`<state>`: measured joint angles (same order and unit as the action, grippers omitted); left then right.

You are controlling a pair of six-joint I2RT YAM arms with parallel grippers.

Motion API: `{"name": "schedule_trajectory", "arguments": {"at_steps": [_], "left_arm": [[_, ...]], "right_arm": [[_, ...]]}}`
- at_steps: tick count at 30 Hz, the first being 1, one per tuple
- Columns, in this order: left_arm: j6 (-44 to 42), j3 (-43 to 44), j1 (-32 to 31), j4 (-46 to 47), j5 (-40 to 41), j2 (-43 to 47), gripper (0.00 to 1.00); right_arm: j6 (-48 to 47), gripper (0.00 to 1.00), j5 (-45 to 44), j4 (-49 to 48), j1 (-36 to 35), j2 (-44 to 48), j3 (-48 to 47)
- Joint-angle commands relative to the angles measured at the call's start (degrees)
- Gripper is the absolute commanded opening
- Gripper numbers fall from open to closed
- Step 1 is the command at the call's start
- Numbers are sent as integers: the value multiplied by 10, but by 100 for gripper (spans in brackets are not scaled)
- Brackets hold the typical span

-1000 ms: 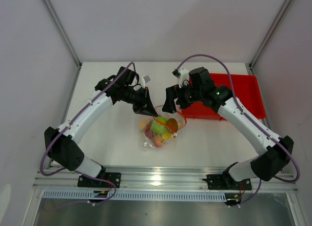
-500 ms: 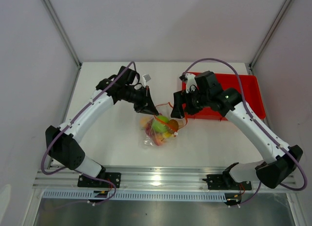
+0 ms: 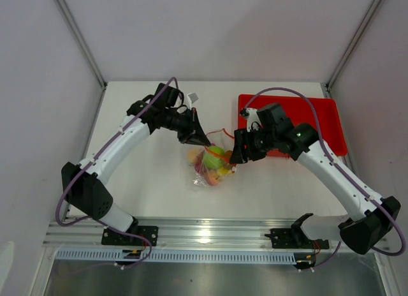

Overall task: Place the food in the zip-top bag and seal the zipper
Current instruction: Place the fake fruit in the zipper food storage bag, then adjust the zipper food storage bag at the center of the board.

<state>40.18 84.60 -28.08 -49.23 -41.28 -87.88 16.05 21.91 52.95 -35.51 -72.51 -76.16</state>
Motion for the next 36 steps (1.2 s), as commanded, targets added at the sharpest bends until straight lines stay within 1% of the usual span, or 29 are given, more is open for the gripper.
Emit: {"name": "schedule_trajectory", "arguments": {"at_steps": [1,12,19,22,25,28,32,35,36], "left_arm": [[20,29,4,24,-30,3,1],[35,13,4,34,-33,15,1],[36,3,4,34,-33,24,1],[34,1,4,32,-35,25,1],[32,2,4,30,-35,26,1],[31,1,4,30,-37,27,1],[30,-3,4,30,-39,30,0],[29,-8,4,31,-42,32,1],[28,-10,4,32,-43,33,1]], "right_arm": [[20,57,19,1,1,13,8],[55,56,37,-16,-2,25,54],[82,54,47,-68,-8,25,83],[95,49,48,-86,-11,16,86],[102,47,41,-98,-13,8,88],[110,43,38,-109,-14,4,94],[117,35,24,-113,-17,1,101],[121,27,8,-111,-18,1,109],[122,22,1,-109,-19,2,110]]}}
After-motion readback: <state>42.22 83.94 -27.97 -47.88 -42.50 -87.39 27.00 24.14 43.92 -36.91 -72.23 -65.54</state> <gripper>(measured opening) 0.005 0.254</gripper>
